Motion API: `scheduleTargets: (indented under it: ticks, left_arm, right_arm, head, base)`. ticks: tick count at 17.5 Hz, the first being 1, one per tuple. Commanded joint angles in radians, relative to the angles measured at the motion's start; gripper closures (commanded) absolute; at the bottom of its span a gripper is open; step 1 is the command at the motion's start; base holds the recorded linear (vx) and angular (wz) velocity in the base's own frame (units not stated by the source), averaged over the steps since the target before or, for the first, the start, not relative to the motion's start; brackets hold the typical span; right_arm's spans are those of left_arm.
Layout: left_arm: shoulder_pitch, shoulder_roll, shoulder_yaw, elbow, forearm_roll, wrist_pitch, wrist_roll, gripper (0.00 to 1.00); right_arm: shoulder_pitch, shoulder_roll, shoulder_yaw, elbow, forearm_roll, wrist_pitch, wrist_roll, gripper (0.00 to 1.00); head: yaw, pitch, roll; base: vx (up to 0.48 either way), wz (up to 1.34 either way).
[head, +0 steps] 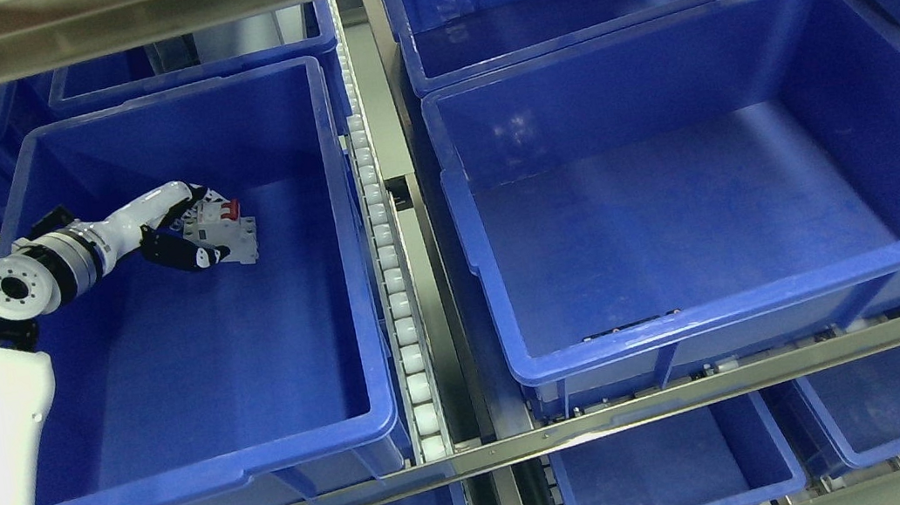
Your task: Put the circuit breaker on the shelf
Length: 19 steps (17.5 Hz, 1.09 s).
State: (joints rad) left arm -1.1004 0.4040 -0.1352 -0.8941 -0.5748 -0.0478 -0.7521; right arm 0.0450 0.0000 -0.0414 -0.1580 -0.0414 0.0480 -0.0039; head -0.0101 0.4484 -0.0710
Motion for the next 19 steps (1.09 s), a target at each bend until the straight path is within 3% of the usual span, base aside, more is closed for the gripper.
scheduleTargets:
  ticks: [1,10,14,16,19]
  left_arm:
    - [0.001,0.004,0.075,0.009,0.001,-0.004,0.082,0.00]
    - [0.016,-0.028,0.111,0.009,0.001,-0.001,0.290,0.00]
    - [0.014,-0.042,0.112,0.009,0.001,-0.001,0.303,0.00]
    - [0.004,-0.069,0.152,0.004,0.006,-0.003,0.332,0.00]
    - [-0.061,-0.137,0.308,-0.031,0.018,-0.003,0.389,0.00]
  right_arm:
    - [0.000,-0.017,0.000,0.000,0.000,0.000,0.001,0.00]
    - [-0.001,-0.017,0.000,0.000,0.000,0.000,0.001,0.00]
    - [-0.001,-0.017,0.000,0.000,0.000,0.000,0.001,0.00]
    - [-0.001,-0.017,0.000,0.000,0.000,0.000,0.001,0.00]
    - [0.001,-0.017,0.000,0.000,0.000,0.000,0.001,0.00]
  head:
    - [0.0000,0.000,0.000]
    - [0.0000,0.000,0.000]
    - [0.0000,0.000,0.000]
    - [0.0000,0.000,0.000]
    - [0.0000,0.000,0.000]
  base:
    - [0.000,0.00]
    - [0.000,0.00]
    - [0.000,0.00]
    - [0.000,0.00]
    - [0.000,0.00]
